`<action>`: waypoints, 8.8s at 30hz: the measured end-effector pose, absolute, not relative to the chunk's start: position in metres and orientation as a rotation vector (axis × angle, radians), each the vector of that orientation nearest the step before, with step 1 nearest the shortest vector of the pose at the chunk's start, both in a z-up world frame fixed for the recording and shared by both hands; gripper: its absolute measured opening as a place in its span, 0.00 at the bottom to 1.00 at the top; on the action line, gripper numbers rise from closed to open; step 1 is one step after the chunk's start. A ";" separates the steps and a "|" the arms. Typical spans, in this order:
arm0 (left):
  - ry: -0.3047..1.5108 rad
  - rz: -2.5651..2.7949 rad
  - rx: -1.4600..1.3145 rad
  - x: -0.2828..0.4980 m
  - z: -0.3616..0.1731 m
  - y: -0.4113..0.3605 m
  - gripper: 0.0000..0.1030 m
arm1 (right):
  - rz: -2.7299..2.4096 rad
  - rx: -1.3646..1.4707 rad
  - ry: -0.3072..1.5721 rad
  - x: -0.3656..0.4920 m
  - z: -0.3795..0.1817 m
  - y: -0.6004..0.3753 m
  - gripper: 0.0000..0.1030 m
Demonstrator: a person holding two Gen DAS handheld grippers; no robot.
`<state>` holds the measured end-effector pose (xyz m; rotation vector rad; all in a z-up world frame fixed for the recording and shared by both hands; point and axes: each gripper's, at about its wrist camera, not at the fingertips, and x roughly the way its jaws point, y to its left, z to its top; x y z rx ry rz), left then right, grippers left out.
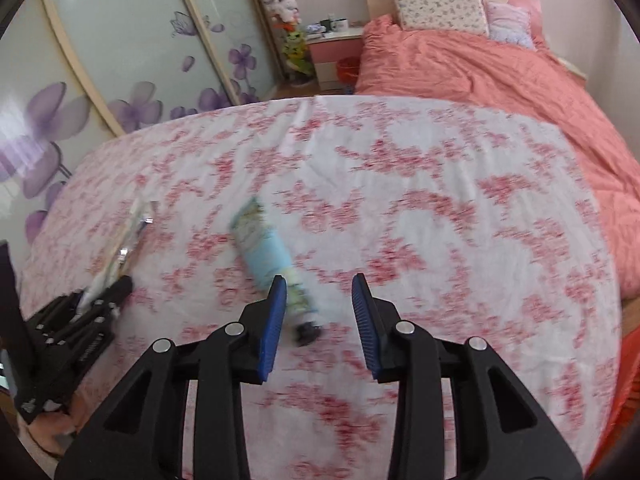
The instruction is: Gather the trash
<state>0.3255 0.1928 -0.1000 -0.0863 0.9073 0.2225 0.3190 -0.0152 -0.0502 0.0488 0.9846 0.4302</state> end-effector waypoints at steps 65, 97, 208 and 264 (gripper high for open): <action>0.883 0.036 -0.072 0.272 -0.099 0.127 0.24 | 0.097 0.063 0.848 0.197 -0.065 -0.104 0.27; 0.774 -0.378 -0.054 0.222 -0.012 -0.061 0.24 | -0.087 0.275 0.593 0.103 0.018 -0.249 0.27; 0.500 0.004 0.040 0.011 0.000 -0.013 0.96 | -0.452 0.121 0.518 -0.060 0.013 -0.199 0.98; 0.499 0.005 0.042 0.011 0.002 -0.014 0.96 | -0.452 0.113 0.503 -0.055 0.019 -0.196 0.98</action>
